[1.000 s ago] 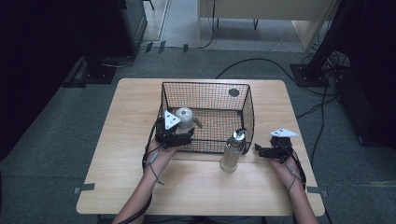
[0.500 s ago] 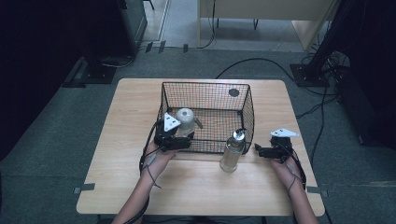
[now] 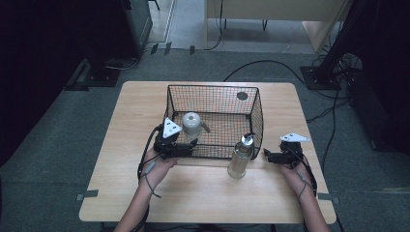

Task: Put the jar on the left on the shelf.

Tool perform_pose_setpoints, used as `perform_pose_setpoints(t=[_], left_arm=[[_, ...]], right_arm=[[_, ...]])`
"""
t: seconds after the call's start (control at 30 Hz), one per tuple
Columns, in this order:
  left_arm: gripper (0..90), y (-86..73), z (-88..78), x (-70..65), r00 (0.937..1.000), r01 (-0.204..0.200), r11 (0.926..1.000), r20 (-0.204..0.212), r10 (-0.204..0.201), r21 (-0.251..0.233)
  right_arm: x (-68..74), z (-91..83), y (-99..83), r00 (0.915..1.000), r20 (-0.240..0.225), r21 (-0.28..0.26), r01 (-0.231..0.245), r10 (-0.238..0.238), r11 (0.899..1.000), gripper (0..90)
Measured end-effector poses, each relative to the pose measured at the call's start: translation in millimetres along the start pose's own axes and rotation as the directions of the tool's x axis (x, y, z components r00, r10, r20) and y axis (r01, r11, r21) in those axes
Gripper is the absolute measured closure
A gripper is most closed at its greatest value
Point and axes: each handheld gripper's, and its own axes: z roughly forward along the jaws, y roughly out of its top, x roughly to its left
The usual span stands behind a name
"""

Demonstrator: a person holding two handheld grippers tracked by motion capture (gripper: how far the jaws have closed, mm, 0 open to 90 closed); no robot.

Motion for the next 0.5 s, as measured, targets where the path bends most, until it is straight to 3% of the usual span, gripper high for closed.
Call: perform_pose_setpoints(t=[0.07,0.2,0.5], left_arm=[[20.4,-0.7,-1.6,0.7,1.0,-0.003,1.0,0.006,0.003,0.004],[20.4,-3.2,-5.2,0.5,0.9987,-0.051,0.9987,0.01,0.051,0.006],[20.4,-4.7,-19.4,8.0,0.9962,-0.056,0.9984,0.068,0.055,0.01]], right_arm=[[0.0,-0.1,0.0,1.0,0.0,0.0,0.0,0.0,1.0,11.5],[-0.1,-0.1,-0.1,1.0,-0.001,0.0,0.001,-0.001,1.0,11.5],[-0.1,-0.1,-0.1,1.0,-0.001,0.0,0.002,-0.002,1.0,11.5]])
